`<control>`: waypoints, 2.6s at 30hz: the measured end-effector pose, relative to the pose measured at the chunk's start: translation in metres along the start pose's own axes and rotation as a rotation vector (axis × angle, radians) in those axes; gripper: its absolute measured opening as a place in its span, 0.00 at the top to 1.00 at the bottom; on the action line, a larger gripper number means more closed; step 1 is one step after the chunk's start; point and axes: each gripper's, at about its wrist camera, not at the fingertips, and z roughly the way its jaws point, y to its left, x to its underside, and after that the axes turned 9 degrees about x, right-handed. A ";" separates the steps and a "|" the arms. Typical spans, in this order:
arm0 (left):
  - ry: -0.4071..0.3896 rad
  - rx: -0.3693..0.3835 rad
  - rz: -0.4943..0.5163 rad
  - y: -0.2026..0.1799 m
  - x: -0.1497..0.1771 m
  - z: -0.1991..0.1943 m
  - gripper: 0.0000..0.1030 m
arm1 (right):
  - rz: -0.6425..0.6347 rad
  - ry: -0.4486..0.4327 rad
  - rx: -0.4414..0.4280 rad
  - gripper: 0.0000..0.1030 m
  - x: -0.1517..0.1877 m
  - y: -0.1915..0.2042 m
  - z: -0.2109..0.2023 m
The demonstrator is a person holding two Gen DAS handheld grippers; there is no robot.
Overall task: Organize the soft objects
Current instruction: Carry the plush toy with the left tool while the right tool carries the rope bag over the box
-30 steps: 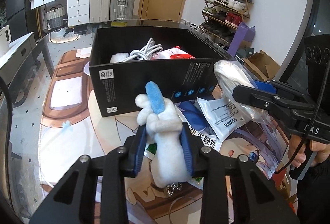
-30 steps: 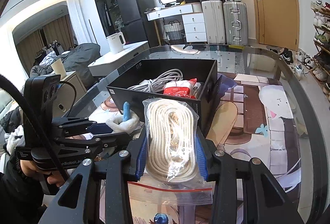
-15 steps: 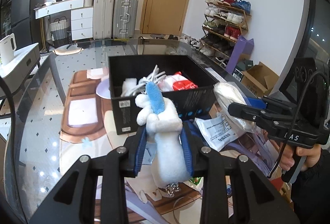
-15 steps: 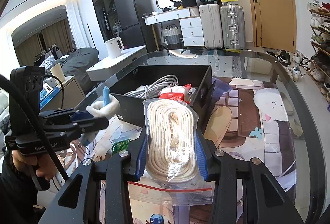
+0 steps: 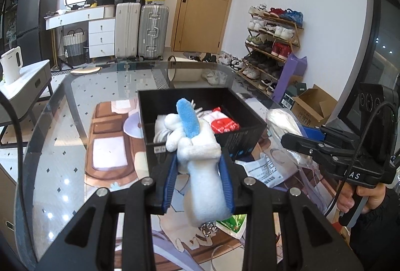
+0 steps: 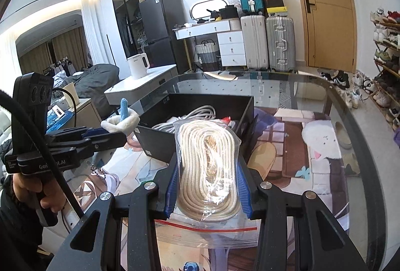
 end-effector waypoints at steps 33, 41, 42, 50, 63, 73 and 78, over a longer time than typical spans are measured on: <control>-0.116 -0.007 0.038 0.027 -0.045 0.005 0.70 | -0.066 -0.014 0.062 0.60 -0.065 0.017 0.019; -0.095 -0.013 0.049 0.028 -0.053 0.022 0.70 | -0.074 -0.007 0.060 0.60 -0.072 0.016 0.033; -0.098 -0.018 0.048 0.028 -0.053 0.025 0.70 | -0.075 -0.004 0.058 0.60 -0.073 0.015 0.035; -0.080 -0.026 0.064 0.029 -0.058 0.045 0.70 | -0.094 0.018 0.055 0.60 -0.077 0.013 0.050; -0.003 -0.054 0.099 0.031 -0.057 0.077 0.70 | -0.125 0.083 0.051 0.60 -0.078 0.019 0.087; 0.039 -0.048 0.096 0.033 -0.055 0.094 0.70 | -0.165 0.112 0.052 0.60 -0.073 0.026 0.105; 0.051 -0.051 0.091 0.034 -0.053 0.100 0.70 | -0.176 0.128 0.067 0.60 -0.072 0.026 0.115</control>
